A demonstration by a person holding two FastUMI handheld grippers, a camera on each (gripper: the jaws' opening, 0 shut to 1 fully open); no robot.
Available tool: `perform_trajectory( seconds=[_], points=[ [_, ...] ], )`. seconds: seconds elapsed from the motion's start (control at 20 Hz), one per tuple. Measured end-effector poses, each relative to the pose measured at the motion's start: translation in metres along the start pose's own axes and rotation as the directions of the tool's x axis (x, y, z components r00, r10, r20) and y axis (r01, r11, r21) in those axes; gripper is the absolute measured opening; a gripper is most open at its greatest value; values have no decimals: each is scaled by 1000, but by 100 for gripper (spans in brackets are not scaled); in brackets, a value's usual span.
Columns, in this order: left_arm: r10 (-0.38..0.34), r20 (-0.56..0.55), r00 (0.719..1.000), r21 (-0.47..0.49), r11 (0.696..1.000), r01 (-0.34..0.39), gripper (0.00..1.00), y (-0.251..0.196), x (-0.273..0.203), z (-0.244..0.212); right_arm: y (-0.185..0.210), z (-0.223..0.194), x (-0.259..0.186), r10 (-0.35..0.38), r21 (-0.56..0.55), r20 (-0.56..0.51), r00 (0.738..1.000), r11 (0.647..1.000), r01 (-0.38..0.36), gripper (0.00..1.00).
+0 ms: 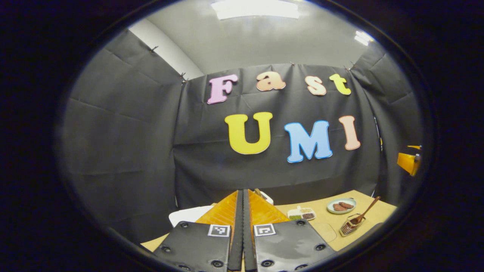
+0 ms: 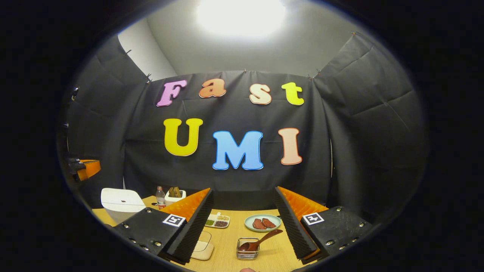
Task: Close the left gripper, press the button to open the rice cooker; take a wooden spoon from the chopstick holder with the right hand, scoop a spoonful of rice and pour it into the rice cooker, then put the wooden spoon back into the chopstick holder.
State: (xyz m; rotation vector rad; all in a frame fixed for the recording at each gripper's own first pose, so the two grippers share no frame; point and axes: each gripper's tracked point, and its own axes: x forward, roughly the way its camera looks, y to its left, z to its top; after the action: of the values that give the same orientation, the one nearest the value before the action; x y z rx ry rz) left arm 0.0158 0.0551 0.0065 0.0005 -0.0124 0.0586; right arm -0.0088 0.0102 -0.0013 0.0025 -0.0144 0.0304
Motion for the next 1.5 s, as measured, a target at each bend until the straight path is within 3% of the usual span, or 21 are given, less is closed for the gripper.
perform_trajectory(
  seconds=[0.45, 0.7, 1.0, 1.5],
  points=[
    [15, -111, 994, -26, 1000, -18, 9, 47, 60, -56, 1, -7, -1, -46, -30, -31, 998, 999, 45, 97],
    [-8, -205, 979, -64, 998, -6, 10, 52, 86, -108, 1, -9, -3, -84, -44, -42, 996, 996, 82, 97],
    [-3, -307, 952, -83, 996, -23, 10, 64, 106, -168, -4, -11, -8, -124, -86, -53, 991, 989, 120, 97],
    [39, -382, 923, -69, 995, -71, 10, 74, 114, -216, -8, -15, -11, -139, -109, -68, 988, 985, 131, 96]
  ],
)
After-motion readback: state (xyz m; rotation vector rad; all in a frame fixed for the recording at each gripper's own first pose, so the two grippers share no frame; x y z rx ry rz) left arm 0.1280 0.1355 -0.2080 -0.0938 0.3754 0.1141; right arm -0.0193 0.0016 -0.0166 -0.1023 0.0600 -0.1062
